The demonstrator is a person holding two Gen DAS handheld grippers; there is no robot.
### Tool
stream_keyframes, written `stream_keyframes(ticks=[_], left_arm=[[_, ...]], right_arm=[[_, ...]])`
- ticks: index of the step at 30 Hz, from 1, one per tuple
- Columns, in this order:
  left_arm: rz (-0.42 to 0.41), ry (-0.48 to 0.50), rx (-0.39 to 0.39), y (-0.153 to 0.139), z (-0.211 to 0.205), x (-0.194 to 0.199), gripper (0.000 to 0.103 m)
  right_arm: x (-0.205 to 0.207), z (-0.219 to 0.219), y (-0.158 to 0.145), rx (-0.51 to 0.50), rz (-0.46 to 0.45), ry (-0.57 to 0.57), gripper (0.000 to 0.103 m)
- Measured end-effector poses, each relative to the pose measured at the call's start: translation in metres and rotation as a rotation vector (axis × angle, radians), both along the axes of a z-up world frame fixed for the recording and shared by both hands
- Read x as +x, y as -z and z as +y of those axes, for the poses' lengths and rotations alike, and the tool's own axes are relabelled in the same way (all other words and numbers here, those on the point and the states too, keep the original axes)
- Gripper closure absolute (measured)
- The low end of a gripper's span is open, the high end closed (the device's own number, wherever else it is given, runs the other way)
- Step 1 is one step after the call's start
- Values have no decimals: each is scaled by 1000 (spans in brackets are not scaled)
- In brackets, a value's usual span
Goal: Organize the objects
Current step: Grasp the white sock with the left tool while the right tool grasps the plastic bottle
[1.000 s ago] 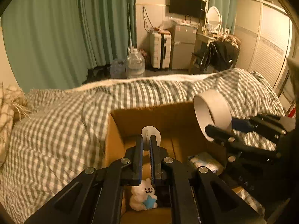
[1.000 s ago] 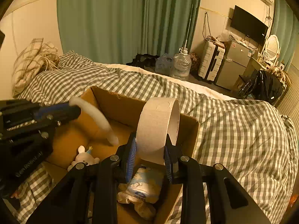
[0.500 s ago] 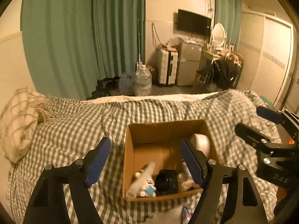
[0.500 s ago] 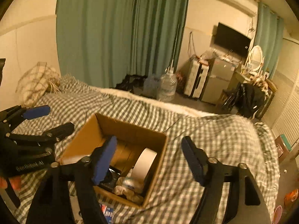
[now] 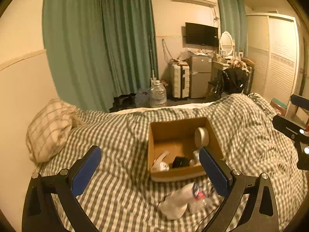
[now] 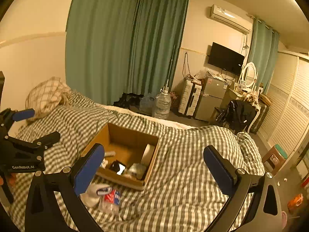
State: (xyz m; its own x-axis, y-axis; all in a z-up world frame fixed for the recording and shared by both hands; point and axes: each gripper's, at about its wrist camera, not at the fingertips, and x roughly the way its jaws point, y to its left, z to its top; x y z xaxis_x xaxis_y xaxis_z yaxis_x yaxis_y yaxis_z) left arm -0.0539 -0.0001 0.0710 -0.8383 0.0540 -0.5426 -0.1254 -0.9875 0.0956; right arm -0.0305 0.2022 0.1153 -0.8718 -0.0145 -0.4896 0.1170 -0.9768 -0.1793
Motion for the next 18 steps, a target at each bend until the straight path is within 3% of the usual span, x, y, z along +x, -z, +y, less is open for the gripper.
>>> stream_keyframes(ticks=[4,8,11,15,18], left_arm=[[28,-54,-22,27,-1,24,0],[22,-81,-13,65,0,32,0],[-21,-85,13,102,2,27,0],[-101,-76,-37,143,12,16,0],[-136,-43,-57,167,18,14,0]], right_arm=[[15,-6,25,0,-16,9,0],[17,-10,73,-46,-59,-3,0],[12,-10,110,-52,-75,18,0],[-3,-12,160,-20,-187,26,0],[-13,-14,180,-13,-236,27,0]])
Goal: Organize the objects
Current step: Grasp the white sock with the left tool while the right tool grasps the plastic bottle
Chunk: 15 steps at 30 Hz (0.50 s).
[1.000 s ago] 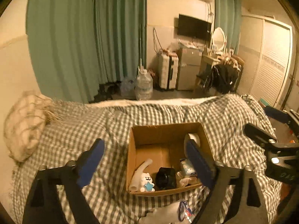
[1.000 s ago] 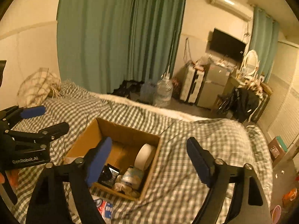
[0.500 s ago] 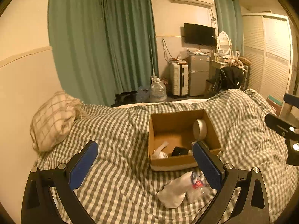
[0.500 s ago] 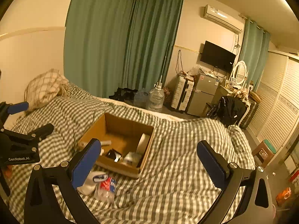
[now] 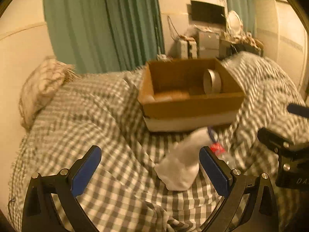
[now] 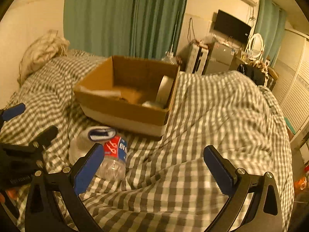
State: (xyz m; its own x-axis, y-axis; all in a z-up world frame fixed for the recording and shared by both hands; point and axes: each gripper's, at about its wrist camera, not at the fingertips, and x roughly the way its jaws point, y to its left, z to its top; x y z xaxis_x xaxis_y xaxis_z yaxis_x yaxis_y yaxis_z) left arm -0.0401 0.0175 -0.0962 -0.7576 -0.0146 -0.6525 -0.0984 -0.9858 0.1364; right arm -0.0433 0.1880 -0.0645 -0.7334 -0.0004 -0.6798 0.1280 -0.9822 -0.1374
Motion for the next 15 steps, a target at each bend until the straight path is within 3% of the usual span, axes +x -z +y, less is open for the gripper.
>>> stream_keyframes(ticks=[12,14,15], left_arm=[[-200,69,6,67,16,-30,2],[-251,92,31,79,17,-38,19],[-285,110,60,86,16,-42,37]], right_arm=[[-6,-5,18,12,-45,7,0],[-7,-5,20,10,-52,11,0],[-7,-5,20,9,-53,11,0]])
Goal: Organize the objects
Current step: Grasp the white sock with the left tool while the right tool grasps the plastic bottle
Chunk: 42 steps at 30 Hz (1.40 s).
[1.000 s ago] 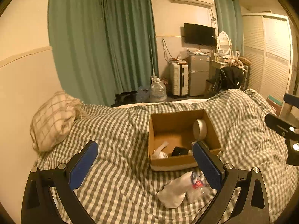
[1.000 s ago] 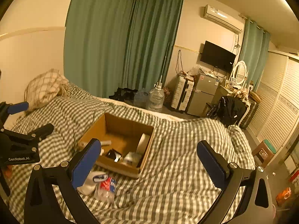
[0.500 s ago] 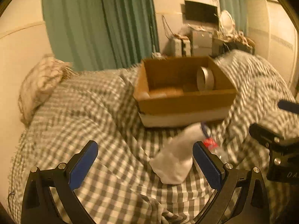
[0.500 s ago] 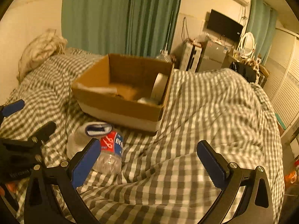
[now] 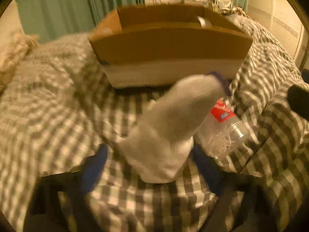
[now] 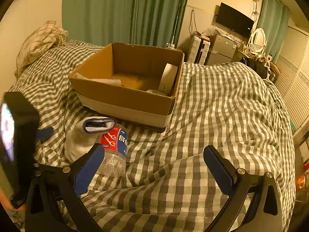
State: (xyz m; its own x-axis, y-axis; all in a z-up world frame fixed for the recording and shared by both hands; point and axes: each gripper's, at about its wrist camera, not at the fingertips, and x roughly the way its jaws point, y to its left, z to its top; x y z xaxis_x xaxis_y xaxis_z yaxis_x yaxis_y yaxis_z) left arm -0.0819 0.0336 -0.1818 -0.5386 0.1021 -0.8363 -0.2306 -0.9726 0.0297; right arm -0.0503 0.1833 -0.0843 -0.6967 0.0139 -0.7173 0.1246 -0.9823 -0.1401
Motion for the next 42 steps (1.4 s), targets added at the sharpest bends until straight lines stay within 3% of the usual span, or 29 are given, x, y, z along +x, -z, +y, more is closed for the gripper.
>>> stream_keyframes(ticks=[4,7,14,19,25,34,38,42], left_arm=[[2,7,68,-9,-7,7,58],[42,-23,116,-26,-21,20,59],[155,-90,69,-59,-47,36,60],[124,-148,71,-54,-65,25,60],[101,-146,82,-46,-66,24,60],[85,-132,92,-42,-63,25,60],[85,-130,92,-42,-62,25,60],[90,-135,95,-43,-63,26,60]], right_arm=[[-1,-1,2,5,-4,2,0],[0,-4,2,5,-8,-10,0],[1,-23,9,17,-50,-74,0],[-13,-48,29,51,-124,-134,1],[-41,-58,61,54,-229,-128,2],[-46,-48,76,1,-302,-129,20],[-41,-53,78,10,-323,-158,39],[-33,-53,74,32,-299,-160,40]])
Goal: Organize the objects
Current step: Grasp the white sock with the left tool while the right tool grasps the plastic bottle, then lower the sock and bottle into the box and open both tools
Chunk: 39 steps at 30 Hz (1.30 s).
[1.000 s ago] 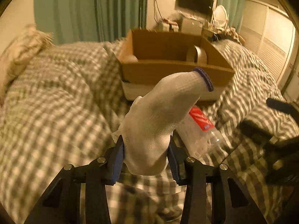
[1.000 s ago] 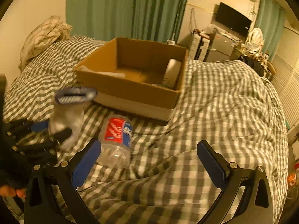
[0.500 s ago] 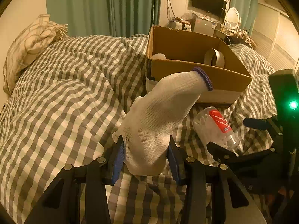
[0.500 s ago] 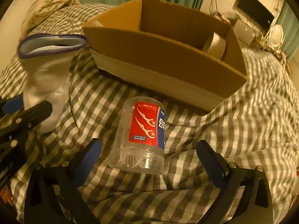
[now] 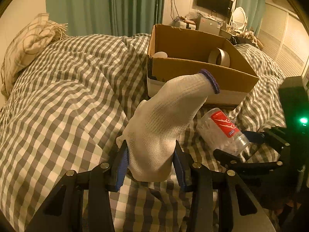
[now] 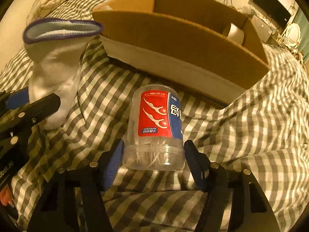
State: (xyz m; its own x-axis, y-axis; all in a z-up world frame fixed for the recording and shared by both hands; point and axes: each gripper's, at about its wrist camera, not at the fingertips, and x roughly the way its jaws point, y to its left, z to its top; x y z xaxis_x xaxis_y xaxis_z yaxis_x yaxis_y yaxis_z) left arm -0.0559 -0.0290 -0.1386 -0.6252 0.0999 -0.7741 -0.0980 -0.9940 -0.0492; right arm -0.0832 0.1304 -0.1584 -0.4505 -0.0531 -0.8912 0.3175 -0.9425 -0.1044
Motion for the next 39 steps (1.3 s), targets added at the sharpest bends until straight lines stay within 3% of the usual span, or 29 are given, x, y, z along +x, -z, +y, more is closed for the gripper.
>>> stream_keyframes(ticks=[6,12,22,27,33,39], left_arm=[[37,8,18,-14,1,5,60],[99,47,47,-53,9,9,60],[216,113,54,-133,35,-32,62],[273,111,3,-158,50,-70,63],[228,110,31,-154,59,-126,64],[129,89,36,-113,61,-177,64]], right_arm=[[36,12,-45,-27,132,-1,40],[47,21,-97,-93,248,24,40],[20,28,-185,-118,455,7,40],[-11,33,-221,-117,520,8,40],[-70,38,-232,-137,518,15,40],[-126,34,-203,-139,457,8,40]])
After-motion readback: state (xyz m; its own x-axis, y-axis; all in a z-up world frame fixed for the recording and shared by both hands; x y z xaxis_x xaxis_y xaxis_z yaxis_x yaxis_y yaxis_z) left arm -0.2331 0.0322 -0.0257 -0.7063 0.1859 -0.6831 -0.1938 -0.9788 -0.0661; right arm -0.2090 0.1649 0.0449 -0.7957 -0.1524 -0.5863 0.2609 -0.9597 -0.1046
